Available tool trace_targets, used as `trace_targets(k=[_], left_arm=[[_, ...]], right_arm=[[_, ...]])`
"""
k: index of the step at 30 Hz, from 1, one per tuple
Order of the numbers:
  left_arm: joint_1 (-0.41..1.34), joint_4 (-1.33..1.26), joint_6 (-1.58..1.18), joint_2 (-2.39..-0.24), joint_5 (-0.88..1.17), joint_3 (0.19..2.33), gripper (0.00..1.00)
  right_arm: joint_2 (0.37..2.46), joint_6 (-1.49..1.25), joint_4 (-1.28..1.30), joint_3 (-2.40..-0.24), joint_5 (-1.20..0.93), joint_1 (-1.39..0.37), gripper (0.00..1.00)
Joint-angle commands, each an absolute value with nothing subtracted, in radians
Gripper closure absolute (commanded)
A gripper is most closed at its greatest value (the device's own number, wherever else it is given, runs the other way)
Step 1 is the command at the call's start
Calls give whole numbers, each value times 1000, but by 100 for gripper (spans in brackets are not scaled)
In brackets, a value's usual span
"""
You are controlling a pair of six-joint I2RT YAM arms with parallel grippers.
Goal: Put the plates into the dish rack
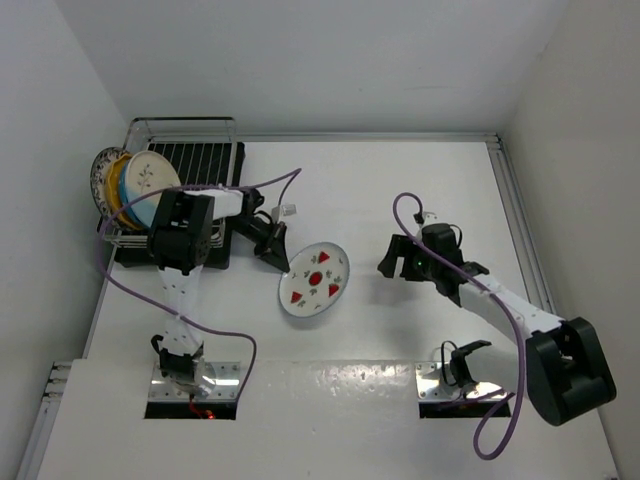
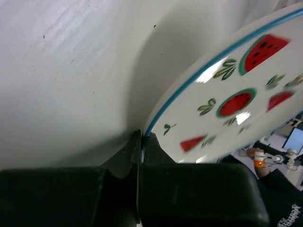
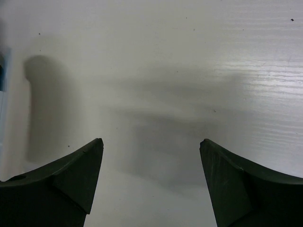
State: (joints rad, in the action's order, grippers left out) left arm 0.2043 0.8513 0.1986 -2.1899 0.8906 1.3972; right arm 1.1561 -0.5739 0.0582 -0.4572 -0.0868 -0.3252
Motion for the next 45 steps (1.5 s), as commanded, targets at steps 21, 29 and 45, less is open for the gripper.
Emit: trace_targets(k=[21,29,45], left_arm=[[304,588,95,-2091,644,1266,60],[316,568,67,-2132,609,1284,100],[146,770,74,-1855,419,1903,100]], right_arm=[[1036,-534,97,-443,-2,-336,18],[971,-522,130,-416,52,-333,18],[943,-489,87,-422,83,-325,17]])
